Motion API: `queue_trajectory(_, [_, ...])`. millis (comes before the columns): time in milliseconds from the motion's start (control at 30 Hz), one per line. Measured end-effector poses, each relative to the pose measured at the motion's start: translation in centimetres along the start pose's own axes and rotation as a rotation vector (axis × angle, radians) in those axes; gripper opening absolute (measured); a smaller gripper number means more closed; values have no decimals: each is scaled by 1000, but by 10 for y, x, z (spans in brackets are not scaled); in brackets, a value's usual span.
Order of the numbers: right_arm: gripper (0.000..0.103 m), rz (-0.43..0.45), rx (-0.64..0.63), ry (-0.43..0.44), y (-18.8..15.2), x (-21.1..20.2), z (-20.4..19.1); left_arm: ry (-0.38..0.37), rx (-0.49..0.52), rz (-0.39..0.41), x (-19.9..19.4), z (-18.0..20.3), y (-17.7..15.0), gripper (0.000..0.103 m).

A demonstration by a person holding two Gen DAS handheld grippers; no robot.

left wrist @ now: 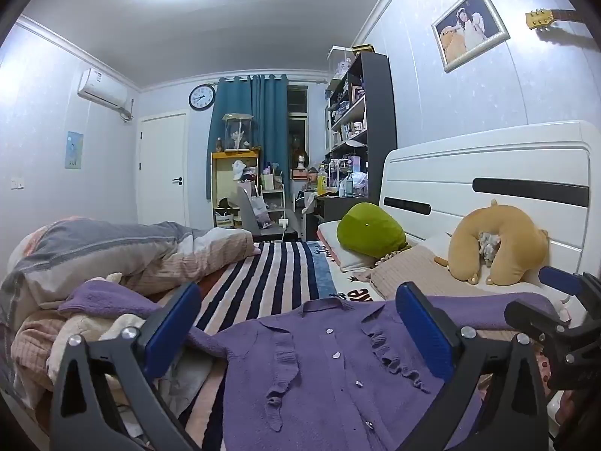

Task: Fold large clothes

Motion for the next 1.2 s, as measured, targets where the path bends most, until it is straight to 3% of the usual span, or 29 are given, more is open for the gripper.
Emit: queue_trajectory(1200, [103,-2,22,37,-6,8,-11,3,3,-18,8,-3,-8,102])
Point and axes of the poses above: each gripper's, at about its wrist camera, not at the fingertips, and x roughly the way its jaws point, z to its right, y to its top, the point moved 4 cm from there along x, roughly the way its jaws point, and after that the axes turned 11 degrees about x, right-handed, at the moved point
